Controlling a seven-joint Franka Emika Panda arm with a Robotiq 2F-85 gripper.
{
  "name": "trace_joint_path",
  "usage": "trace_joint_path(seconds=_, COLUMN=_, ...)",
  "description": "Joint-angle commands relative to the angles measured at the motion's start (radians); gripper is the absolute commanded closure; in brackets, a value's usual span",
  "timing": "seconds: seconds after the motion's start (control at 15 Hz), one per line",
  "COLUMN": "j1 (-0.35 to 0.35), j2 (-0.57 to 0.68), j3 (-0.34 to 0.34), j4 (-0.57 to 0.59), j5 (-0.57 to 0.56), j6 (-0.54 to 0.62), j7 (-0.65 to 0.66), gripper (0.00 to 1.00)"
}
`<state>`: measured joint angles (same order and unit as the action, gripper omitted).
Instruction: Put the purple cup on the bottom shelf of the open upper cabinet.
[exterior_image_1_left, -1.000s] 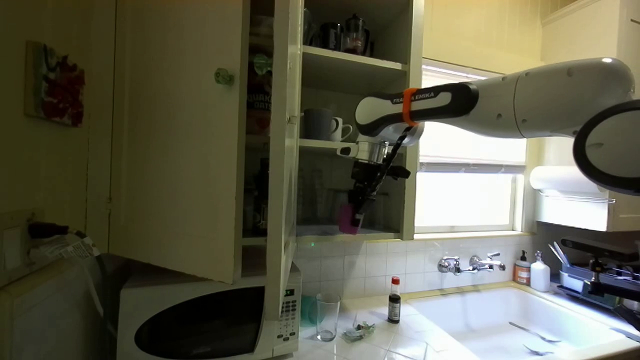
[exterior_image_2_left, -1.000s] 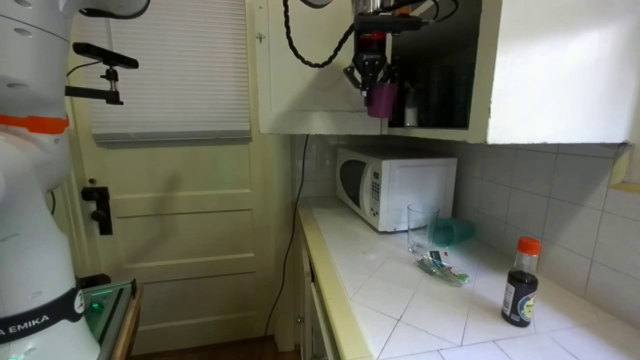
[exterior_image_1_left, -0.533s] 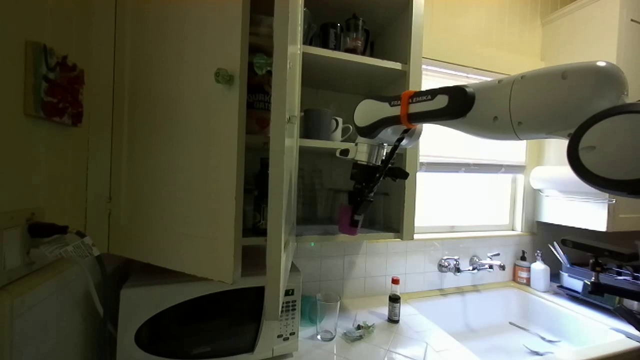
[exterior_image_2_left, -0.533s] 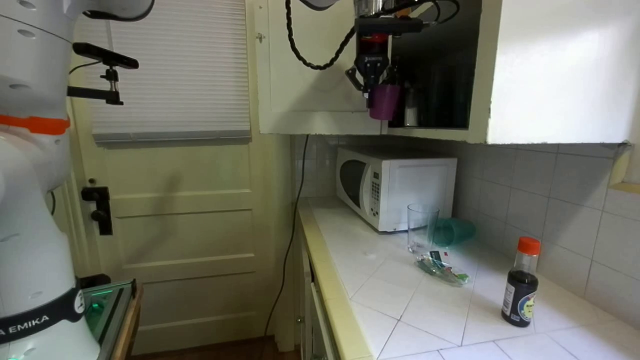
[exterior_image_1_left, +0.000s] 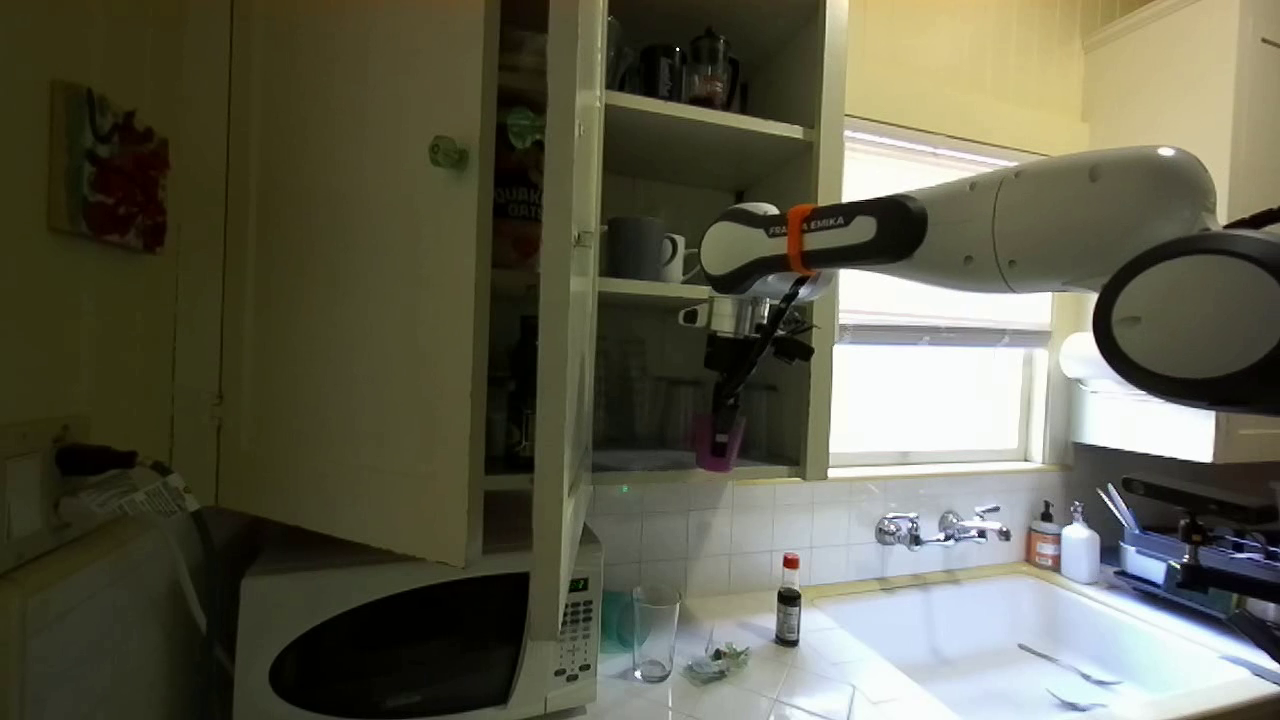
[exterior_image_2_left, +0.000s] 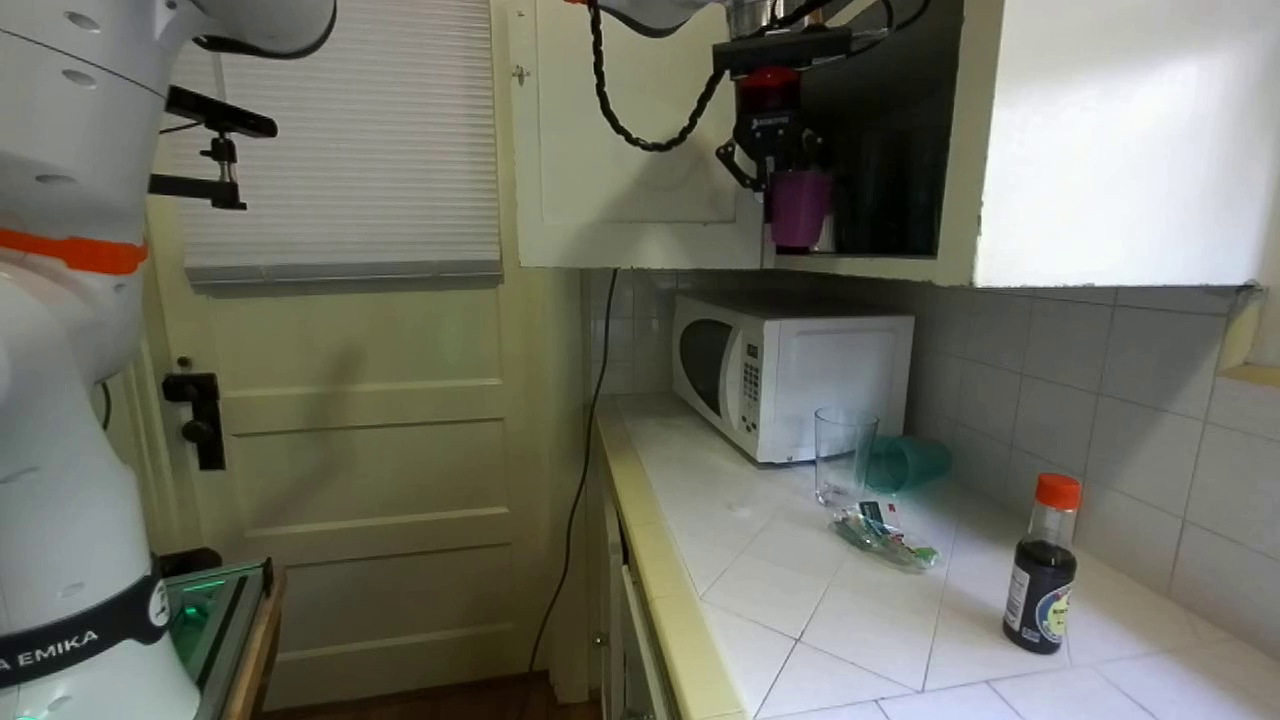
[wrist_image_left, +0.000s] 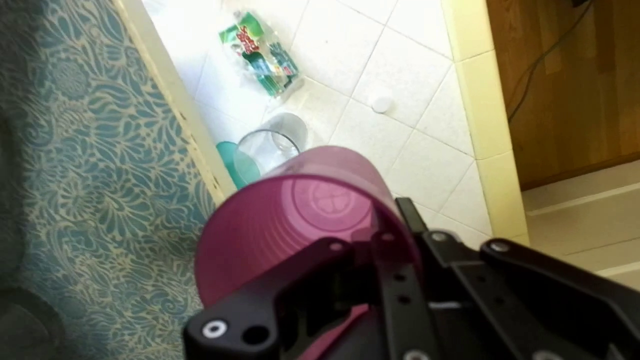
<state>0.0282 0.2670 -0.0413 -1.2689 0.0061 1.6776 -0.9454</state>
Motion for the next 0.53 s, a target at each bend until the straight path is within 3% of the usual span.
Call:
trace_joint_path(seconds=0.0, j1=0.023, j2=0.04, j3=-0.022, j4=0.077, j5=-0.101, j6=-0.023, j7=0.129, gripper=0.99)
trace_joint_path(seconds=0.47, j1=0.036, j2=0.107, j3=-0.023, j4=0.168, j5=-0.21, j6=0.037, j7=0.238, gripper=0.99)
